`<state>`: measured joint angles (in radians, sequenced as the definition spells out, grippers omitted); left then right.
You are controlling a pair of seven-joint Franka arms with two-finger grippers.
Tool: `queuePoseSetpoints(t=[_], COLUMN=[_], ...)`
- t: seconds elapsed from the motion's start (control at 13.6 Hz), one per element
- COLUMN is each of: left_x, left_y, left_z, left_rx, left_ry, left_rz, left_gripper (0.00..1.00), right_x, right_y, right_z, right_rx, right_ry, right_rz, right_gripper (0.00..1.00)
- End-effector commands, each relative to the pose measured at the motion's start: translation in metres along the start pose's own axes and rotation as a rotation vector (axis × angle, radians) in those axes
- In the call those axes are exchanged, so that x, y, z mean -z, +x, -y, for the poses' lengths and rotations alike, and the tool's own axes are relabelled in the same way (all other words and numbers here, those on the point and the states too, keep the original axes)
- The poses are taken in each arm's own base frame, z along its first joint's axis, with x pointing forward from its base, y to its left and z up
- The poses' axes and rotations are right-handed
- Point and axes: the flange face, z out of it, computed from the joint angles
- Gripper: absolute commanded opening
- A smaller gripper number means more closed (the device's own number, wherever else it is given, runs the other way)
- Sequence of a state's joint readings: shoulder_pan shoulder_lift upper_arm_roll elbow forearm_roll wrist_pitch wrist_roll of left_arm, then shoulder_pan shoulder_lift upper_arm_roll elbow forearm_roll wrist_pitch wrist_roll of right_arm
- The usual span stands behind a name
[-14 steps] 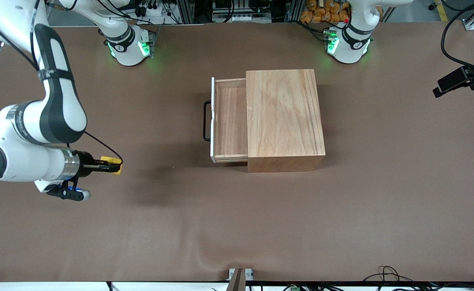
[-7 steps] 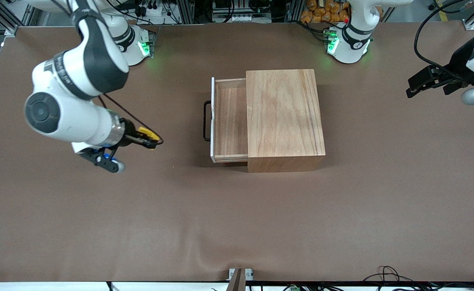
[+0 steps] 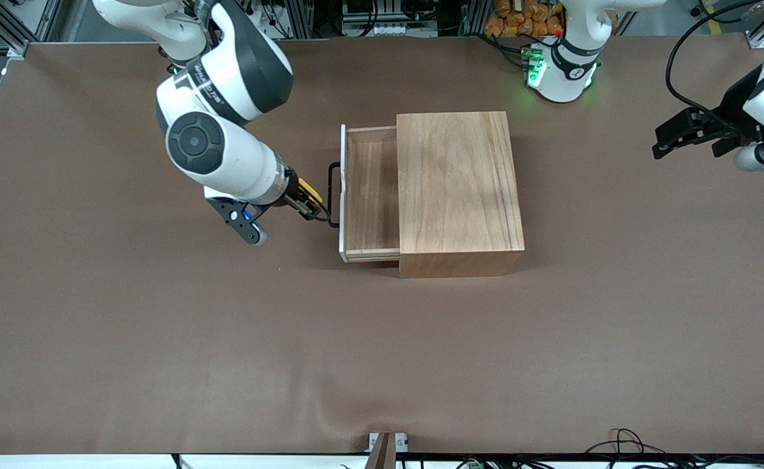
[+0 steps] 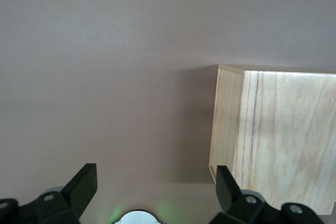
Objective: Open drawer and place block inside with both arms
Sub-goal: 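Lower the cube into the open drawer and open the right gripper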
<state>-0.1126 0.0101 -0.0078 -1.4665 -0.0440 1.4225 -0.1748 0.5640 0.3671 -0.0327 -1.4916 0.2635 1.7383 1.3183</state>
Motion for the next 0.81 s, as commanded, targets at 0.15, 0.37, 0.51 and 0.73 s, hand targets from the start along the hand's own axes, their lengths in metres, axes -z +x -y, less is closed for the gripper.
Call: queuePoseSetpoints(t=[0.15,0.37,0.51,0.73], left_x=[0.001,0.000,0.002,0.006], left_y=[-0.008,-0.007,-0.008,-0.010], left_z=[0.004,0.005,0.006,0.010], left_rx=[-0.015,-0.012,-0.011,-0.005], left_ry=[0.000,0.001,0.001,-0.001], left_rz=[-0.016,-0.016,-0.019,-0.027], left_gripper=[1.00,1.00,1.00,1.00], right_x=[-0.037,-0.057,-0.076,-0.109], right_y=[-0.038,-0.053,-0.062,-0.086], right_z=[0.015,0.022,0.023,0.029], right_rx=[-0.244,-0.335,-0.420,-0.467], right_ry=[0.100,0.128,0.160,0.183], right_rz=[-0.008,-0.010,-0.014,-0.025], right_gripper=[0.08,0.08,0.03,0.02])
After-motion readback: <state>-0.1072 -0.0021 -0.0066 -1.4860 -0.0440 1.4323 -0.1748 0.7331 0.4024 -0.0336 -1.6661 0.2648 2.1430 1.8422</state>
